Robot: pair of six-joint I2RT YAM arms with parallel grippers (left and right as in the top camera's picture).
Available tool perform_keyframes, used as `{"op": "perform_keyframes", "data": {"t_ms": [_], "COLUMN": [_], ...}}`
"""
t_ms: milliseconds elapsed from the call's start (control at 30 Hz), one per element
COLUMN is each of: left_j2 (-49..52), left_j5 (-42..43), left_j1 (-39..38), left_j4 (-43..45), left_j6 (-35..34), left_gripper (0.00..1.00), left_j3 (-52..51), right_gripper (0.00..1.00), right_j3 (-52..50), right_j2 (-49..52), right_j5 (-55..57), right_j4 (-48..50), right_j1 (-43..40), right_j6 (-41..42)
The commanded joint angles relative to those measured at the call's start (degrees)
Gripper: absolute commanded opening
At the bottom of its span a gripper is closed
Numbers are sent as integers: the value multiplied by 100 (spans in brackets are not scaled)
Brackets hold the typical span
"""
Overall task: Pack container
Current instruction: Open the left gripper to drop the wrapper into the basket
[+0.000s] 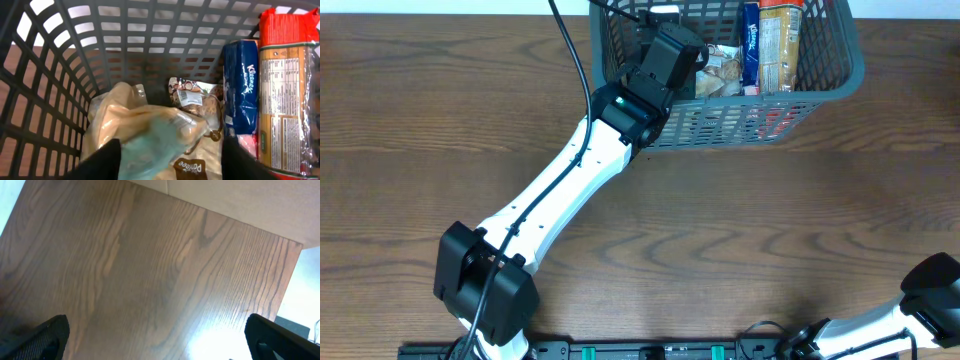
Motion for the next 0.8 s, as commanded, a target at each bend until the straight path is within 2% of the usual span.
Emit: {"op": "perform_keyframes", "data": {"t_ms": [0,133,200,433,767], "left_j2": [-4,-7,-13,-382,-2118], "left_j5": [-52,-55,-55,-546,-2002], "left_j1": [17,20,20,20,17], "left_j4": [-74,-20,87,177,-195], "left_j6": [114,160,337,800,1113], "left_gripper": [57,60,65,67,68], "left_j3": [48,48,50,249,291], "right_gripper": [99,99,99,99,99], "right_j3": [-15,-15,-15,-15,-15], "right_j2": [57,57,57,57,57], "right_j5": [-20,-20,-20,-20,-20], "right_j4": [-7,-7,-7,-9,-7], "right_j1": [-52,-52,-52,-52,-52], "right_j6": [13,13,13,13,13]}}
